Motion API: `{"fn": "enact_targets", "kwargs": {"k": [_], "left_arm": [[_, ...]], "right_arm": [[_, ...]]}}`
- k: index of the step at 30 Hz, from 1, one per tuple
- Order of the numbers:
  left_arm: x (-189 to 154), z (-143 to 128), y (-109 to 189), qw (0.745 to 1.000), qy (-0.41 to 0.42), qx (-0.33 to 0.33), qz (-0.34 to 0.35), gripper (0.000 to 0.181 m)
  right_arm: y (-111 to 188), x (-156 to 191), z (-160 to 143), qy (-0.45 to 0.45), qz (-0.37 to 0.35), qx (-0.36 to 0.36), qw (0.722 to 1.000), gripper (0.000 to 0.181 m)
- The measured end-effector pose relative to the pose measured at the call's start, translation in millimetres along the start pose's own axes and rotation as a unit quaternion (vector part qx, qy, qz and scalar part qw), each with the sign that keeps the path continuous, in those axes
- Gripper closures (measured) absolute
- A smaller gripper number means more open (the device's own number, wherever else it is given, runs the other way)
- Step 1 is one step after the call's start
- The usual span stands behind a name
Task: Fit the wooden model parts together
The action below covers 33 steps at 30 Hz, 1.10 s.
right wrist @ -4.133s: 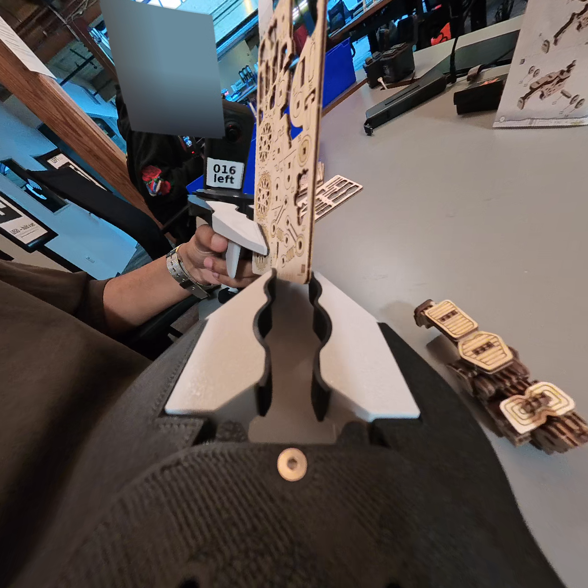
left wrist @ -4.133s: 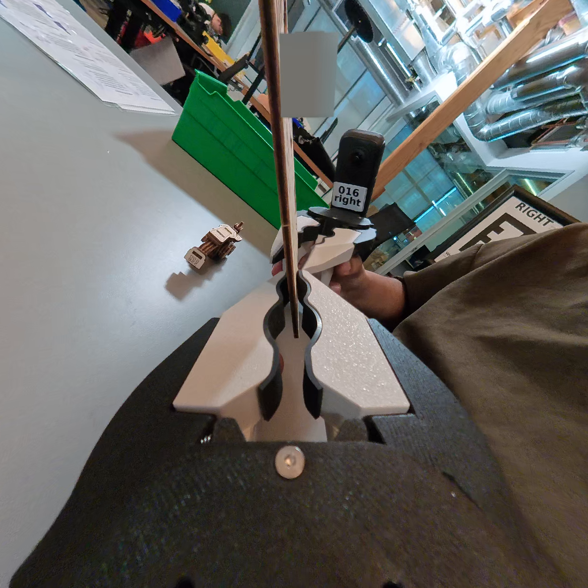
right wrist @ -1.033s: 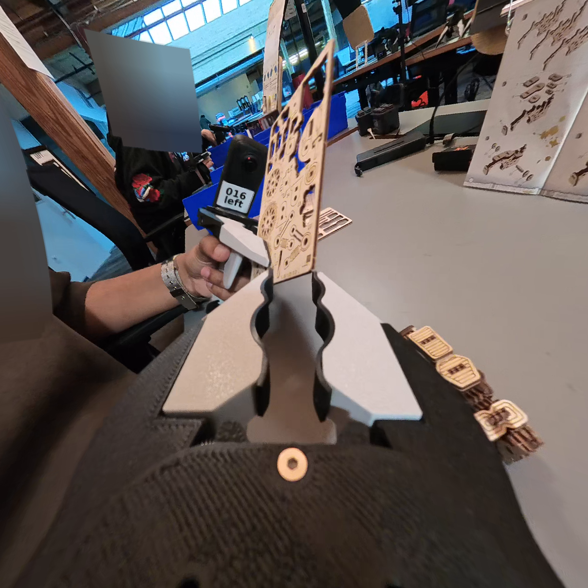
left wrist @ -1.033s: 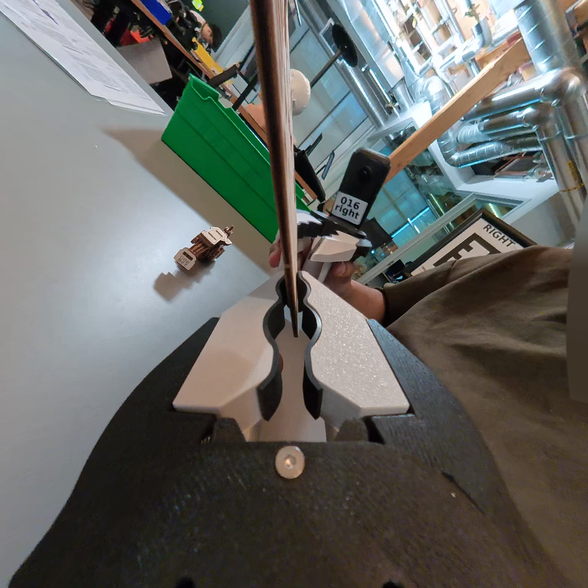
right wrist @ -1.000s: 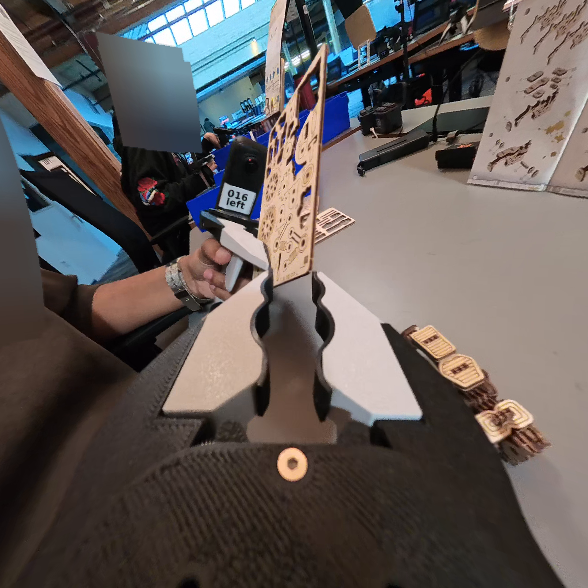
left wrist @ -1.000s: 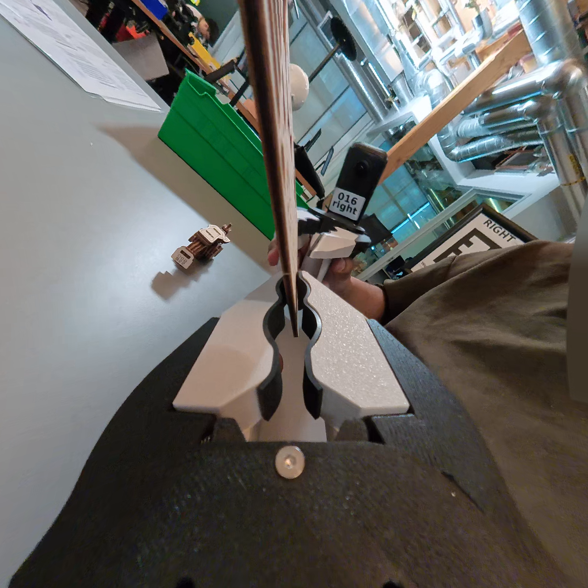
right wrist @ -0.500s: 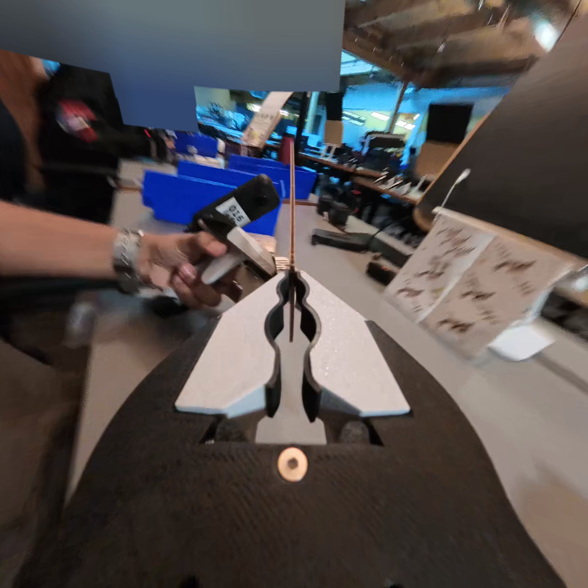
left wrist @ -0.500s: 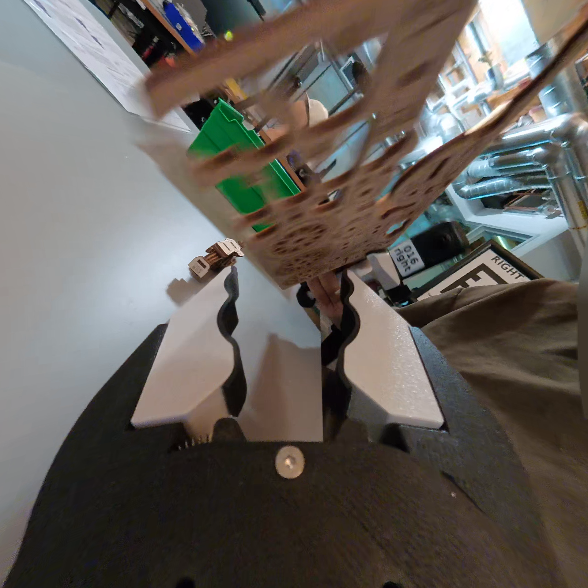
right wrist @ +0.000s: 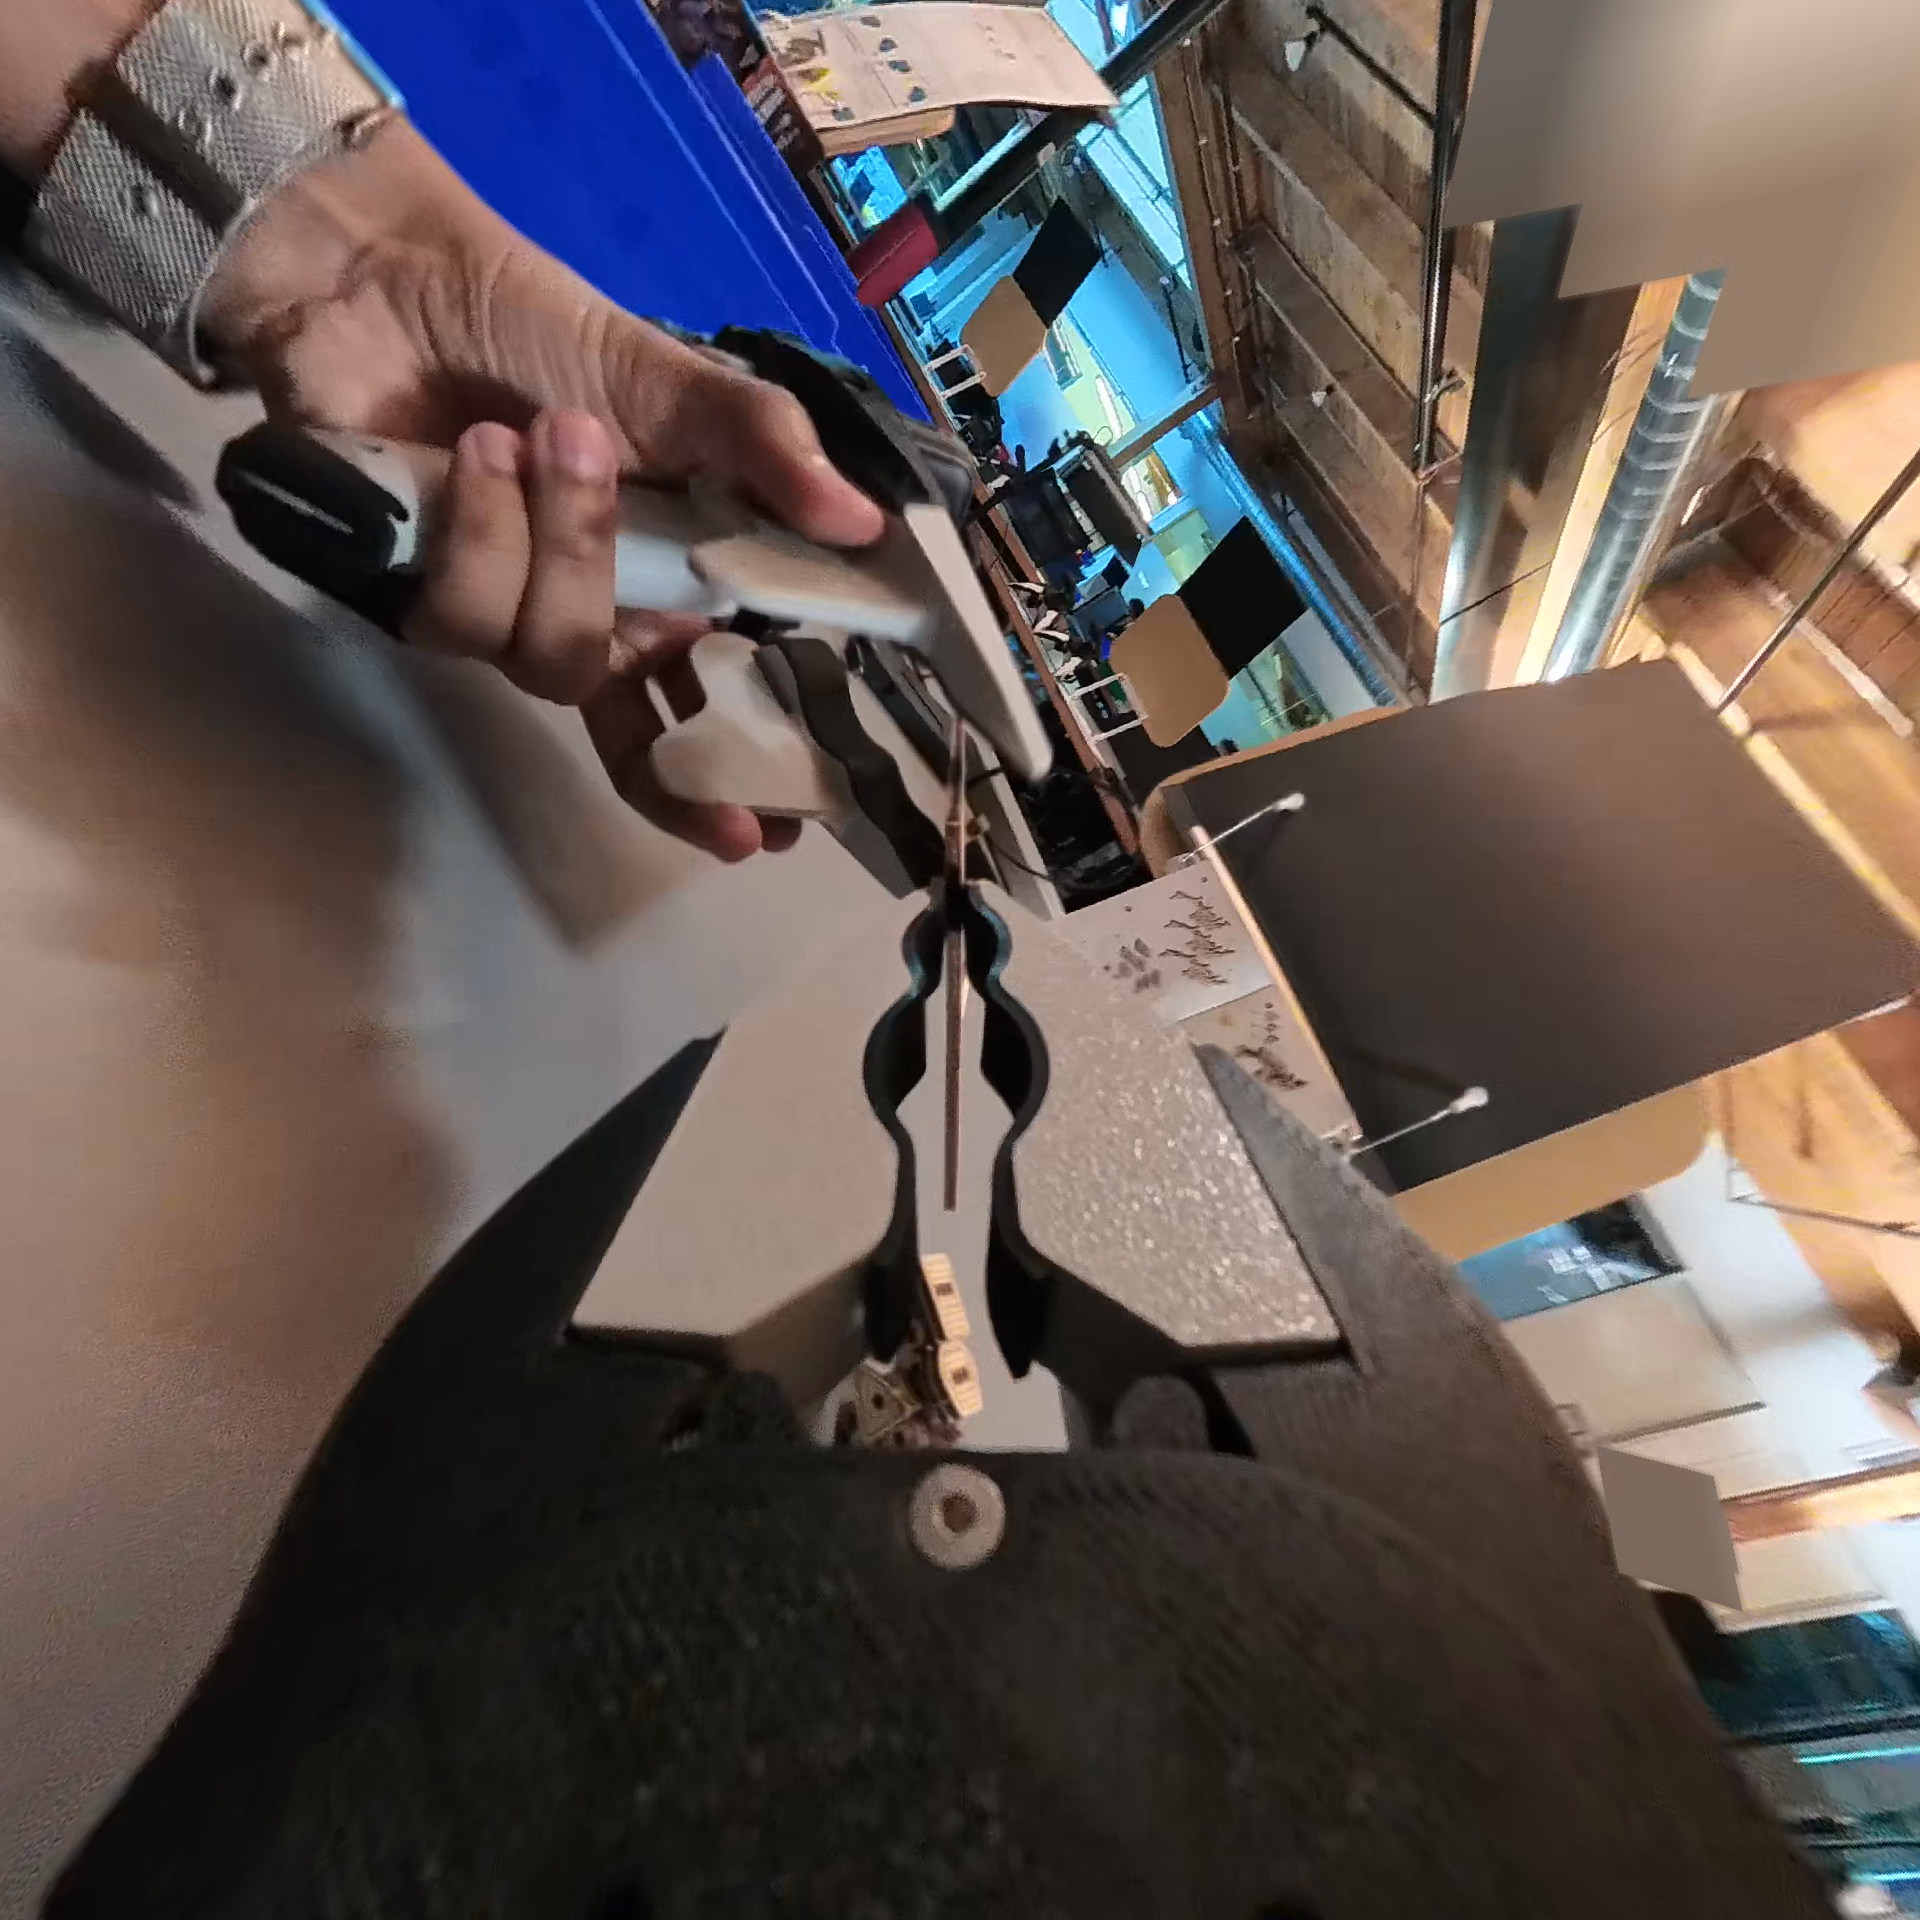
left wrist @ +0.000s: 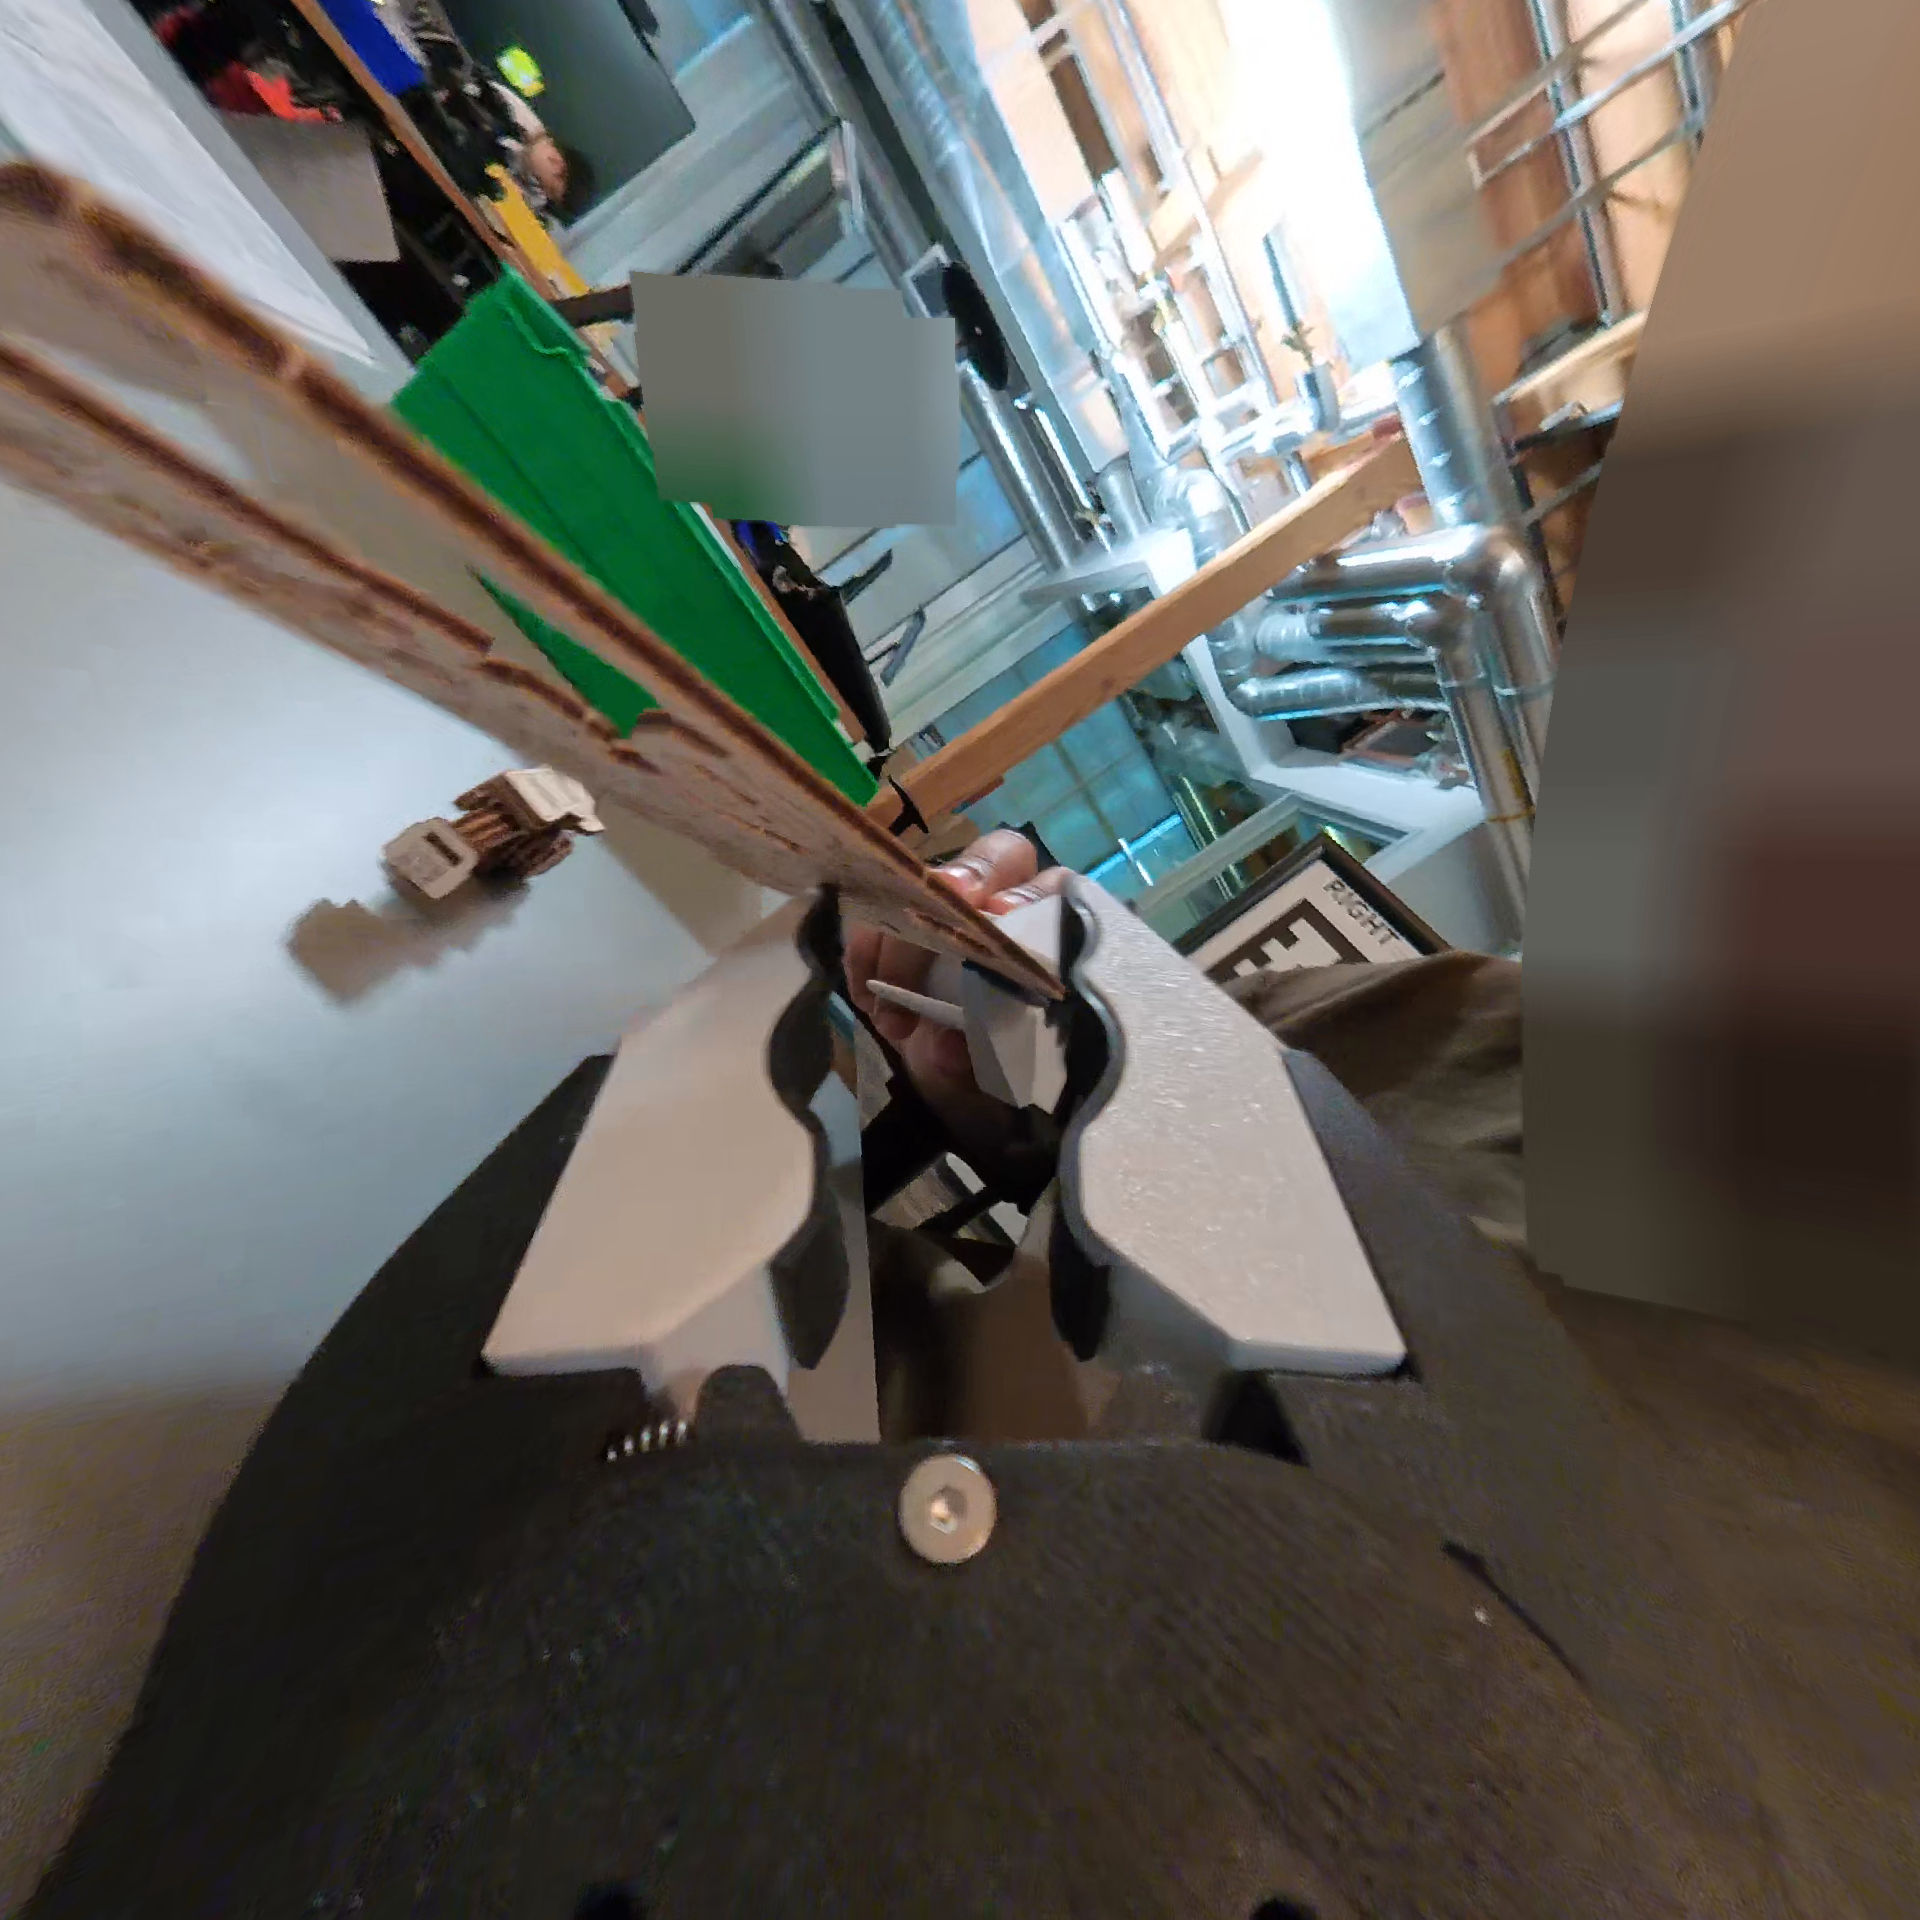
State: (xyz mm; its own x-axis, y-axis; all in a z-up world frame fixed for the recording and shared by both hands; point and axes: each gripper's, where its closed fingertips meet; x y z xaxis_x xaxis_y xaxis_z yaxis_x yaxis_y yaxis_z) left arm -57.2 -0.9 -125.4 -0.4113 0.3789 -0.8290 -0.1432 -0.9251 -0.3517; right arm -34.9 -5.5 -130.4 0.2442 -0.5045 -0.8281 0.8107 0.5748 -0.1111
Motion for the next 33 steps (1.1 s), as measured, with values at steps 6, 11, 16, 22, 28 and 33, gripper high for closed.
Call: {"fn": "enact_targets", "kwargs": {"k": [6, 11, 16, 22, 28, 33], "left_arm": [[16.6, 1.3, 2.0, 0.999, 0.018, -0.015, 0.048, 0.172], [14.0, 8.8, 1.5, 0.997, -0.033, -0.032, 0.058, 0.181], [18.4, 23.6, 5.3, 0.985, -0.127, -0.061, 0.095, 0.181], [16.7, 27.3, 1.9, 0.961, -0.233, -0.070, 0.134, 0.181], [5.3, 11.5, -12.1, 0.947, -0.288, -0.053, 0.129, 0.181], [-0.1, 5.5, -17.1, 0.931, -0.335, -0.047, 0.133, 0.181]], "right_arm": [[-2.1, 10.9, -4.5, 0.112, 0.012, 0.009, 0.994, 0.180], [-3.1, 18.0, -13.6, 0.057, 0.019, 0.025, 0.998, 0.169], [-0.9, 8.9, -16.9, -0.061, -0.005, 0.021, 0.998, 0.175], [1.2, -9.0, -31.8, -0.189, -0.058, 0.043, 0.979, 0.178], [3.5, -19.3, -37.9, -0.241, -0.090, 0.053, 0.965, 0.177], [5.1, -23.3, -37.2, -0.251, -0.099, 0.050, 0.962, 0.179]]}}
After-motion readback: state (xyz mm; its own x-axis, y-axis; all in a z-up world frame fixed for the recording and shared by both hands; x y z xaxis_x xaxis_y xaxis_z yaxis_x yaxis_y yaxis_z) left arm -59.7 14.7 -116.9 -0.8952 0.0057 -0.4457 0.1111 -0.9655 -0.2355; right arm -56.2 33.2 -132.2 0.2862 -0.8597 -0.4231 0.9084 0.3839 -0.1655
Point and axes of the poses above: each gripper's, where its closed fingertips meet, y back along the fingers, z out of its top, x = y × z across the jaws, and after that the axes turned 14 degrees about -x, right-handed
